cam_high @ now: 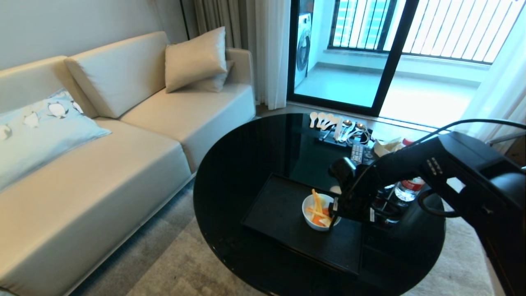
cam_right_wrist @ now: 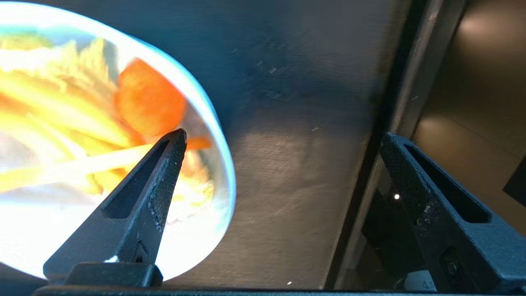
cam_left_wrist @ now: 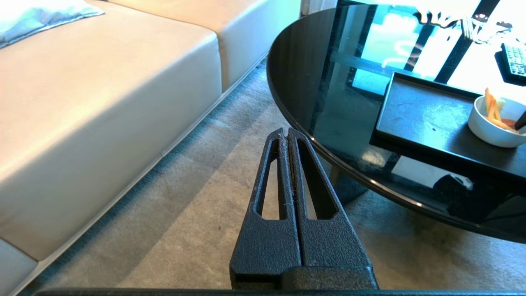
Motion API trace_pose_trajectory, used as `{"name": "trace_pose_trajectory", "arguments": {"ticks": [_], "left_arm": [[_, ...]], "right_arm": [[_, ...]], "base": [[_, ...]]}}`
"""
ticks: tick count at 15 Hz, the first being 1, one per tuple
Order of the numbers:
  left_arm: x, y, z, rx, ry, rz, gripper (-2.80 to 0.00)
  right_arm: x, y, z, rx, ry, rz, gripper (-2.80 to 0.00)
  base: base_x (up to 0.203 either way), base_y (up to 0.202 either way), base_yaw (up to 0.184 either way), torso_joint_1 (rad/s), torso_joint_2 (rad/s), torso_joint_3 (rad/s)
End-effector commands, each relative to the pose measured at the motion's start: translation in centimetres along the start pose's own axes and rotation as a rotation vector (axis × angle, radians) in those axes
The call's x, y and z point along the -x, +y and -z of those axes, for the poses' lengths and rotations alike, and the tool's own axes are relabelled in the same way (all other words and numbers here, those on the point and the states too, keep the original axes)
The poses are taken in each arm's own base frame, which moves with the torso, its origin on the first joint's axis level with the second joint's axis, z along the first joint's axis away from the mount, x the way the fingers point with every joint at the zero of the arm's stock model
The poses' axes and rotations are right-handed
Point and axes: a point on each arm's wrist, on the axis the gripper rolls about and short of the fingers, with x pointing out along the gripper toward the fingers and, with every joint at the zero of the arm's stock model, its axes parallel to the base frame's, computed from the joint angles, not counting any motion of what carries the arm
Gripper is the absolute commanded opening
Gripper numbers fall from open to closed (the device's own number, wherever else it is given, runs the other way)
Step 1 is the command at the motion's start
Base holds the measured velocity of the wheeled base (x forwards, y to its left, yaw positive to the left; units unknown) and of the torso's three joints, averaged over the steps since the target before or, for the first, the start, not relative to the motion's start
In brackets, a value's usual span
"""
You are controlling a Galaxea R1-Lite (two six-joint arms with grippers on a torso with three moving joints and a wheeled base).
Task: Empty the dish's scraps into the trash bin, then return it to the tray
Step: Pick up the bowl with leftover food
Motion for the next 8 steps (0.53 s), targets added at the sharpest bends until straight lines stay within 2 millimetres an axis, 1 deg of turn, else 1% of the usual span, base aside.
{"name": "trace_pose_trajectory", "arguments": {"ticks": [1,6,7,8], "left_arm": [[0.00,0.00,0.00,0.001,-0.001,0.000,-2.80],[-0.01,0.00,-0.01,0.001,0.001,0.000,-2.80],[0.00,0.00,0.00,0.001,-0.001,0.000,-2.80],[-0.01,0.00,0.00,0.001,0.000,0.000,-2.80]], "right_arm": [[0.07,0.34,0.22,0.004,0.000,-0.002,0.00],[-0.22,0.40,0.46,0.007,0.007,0.000,0.00],[-0.28,0.41,0.49,0.007,0.008,0.001,-2.80],[-0.28,0.41,0.50,0.007,0.009,0.000,-2.80]], "base": [[0.000,0.000,0.000,0.000,0.00,0.000],[0.000,0.000,0.000,0.000,0.00,0.000],[0.000,0.000,0.000,0.000,0.00,0.000],[0.000,0.000,0.000,0.000,0.00,0.000]]}}
